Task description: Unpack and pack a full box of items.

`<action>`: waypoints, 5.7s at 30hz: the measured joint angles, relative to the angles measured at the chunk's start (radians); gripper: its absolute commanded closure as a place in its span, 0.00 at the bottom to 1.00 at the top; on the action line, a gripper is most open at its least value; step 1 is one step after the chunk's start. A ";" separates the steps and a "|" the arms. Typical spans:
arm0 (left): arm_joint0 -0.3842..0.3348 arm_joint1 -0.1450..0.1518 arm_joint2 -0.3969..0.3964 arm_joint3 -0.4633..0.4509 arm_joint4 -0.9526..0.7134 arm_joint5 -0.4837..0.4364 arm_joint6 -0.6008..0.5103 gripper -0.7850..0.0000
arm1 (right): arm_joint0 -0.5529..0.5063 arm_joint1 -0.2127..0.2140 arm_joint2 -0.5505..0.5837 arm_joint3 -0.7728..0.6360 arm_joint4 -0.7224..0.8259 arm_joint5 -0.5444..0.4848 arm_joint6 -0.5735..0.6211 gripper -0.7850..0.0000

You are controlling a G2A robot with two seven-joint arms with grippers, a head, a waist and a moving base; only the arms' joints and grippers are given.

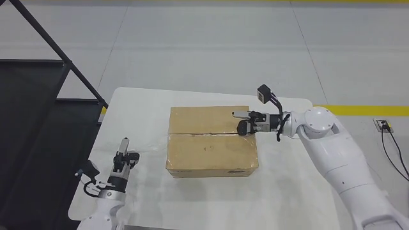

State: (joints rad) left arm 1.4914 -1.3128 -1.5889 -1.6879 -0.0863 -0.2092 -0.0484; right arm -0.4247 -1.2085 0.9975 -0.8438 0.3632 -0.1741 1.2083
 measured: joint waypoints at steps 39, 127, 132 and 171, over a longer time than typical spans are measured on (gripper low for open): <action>-0.232 -0.013 0.104 0.349 -0.189 0.119 -0.202 0.00 | -0.003 0.000 0.013 0.011 -0.001 -0.012 0.009 0.00; 0.032 -0.004 -0.096 0.021 -0.217 0.038 -0.150 0.00 | 0.124 -0.241 -0.272 0.220 0.070 -0.084 -0.135 0.00; 0.054 0.006 -0.126 0.012 -0.256 0.096 -0.265 0.00 | 0.132 -0.251 -0.269 0.248 0.068 -0.085 -0.131 0.00; 0.082 0.023 -0.108 -0.040 -0.098 0.088 -0.219 0.00 | 0.162 -0.289 -0.223 0.347 0.028 -0.096 -0.093 0.00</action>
State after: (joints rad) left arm 1.5732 -1.2900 -1.6970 -1.7274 -0.1840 -0.1210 -0.2675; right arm -0.2629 -1.4980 0.7745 -0.4966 0.3914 -0.2705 1.1151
